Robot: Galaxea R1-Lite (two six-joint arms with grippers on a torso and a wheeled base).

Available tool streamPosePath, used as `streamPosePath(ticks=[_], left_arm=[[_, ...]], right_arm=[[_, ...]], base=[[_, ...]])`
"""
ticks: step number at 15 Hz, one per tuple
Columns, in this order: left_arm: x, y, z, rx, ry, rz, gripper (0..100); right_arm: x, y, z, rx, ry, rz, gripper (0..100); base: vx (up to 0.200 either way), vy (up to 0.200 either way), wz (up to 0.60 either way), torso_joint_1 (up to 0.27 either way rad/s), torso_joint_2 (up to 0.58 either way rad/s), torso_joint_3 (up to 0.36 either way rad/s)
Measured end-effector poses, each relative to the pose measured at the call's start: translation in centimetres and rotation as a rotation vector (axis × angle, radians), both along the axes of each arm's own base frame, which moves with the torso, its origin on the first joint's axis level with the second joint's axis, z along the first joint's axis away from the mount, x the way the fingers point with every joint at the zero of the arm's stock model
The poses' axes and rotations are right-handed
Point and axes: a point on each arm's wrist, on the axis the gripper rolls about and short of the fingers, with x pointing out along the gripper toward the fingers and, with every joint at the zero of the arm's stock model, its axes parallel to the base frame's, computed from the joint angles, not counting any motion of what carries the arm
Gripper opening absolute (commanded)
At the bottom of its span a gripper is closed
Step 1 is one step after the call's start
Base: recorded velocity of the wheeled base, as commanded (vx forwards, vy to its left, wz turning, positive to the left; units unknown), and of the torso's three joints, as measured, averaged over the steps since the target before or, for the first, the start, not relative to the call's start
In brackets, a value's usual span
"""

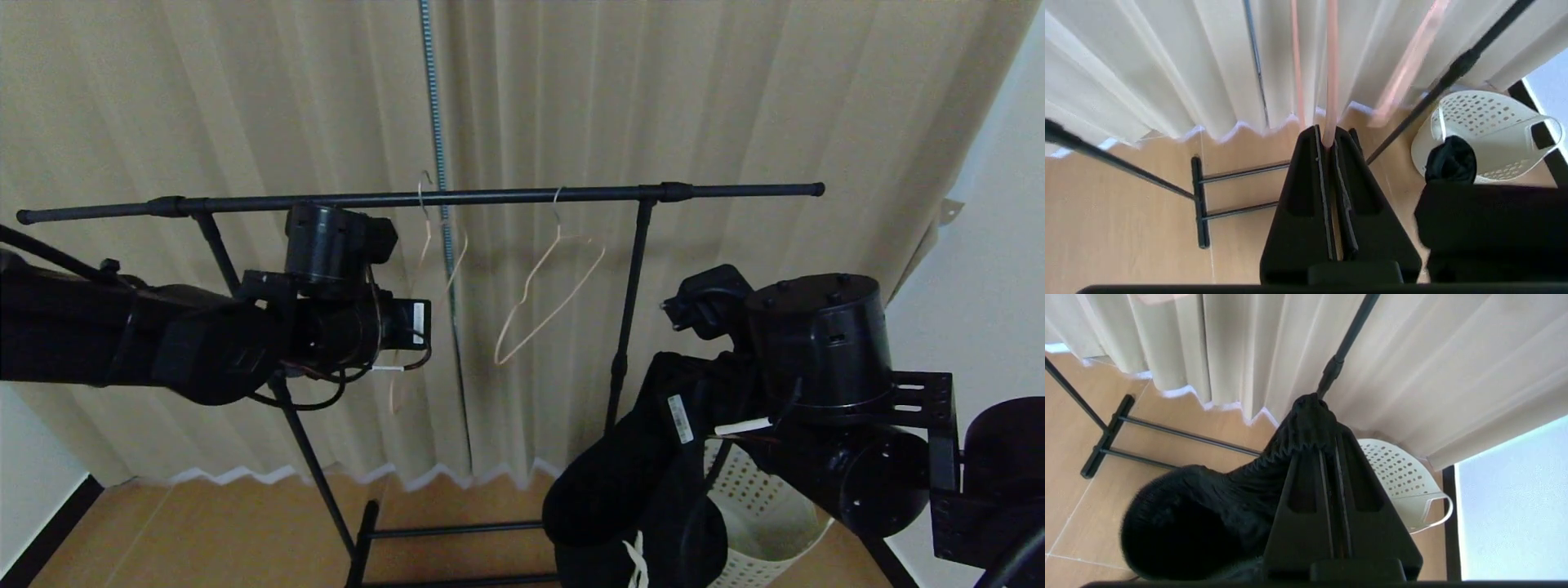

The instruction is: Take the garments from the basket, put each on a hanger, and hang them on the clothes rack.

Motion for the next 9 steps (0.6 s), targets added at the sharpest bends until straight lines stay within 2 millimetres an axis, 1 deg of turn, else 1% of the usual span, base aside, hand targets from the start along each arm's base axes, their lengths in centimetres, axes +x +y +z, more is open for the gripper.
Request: streamPosePath(ticks=[2, 6, 9], left_arm=[[-1.5, 0.6, 0.1, 0.007, -0.008, -0.013, 0], [-5.8, 2.4, -1.2, 0.027, -0.003, -0.098, 0], [-8.0, 3.6, -2.5, -0.004, -0.083, -0.189, 0]], right_arm=[[0.0, 0.0, 0.0, -0.001, 0.001, 0.0, 0], [0.1, -0.1, 0.0, 0.0, -0.001, -0.005, 0], [0.8, -0.8, 0.1, -0.017, -0.006, -0.032, 0]], base=[[0.0, 0.0, 0.0, 0.0, 0.0, 0.0], [0.0, 0.0, 0.0, 0.0, 0.0, 0.0], [0.0, 0.0, 0.0, 0.0, 0.0, 0.0]])
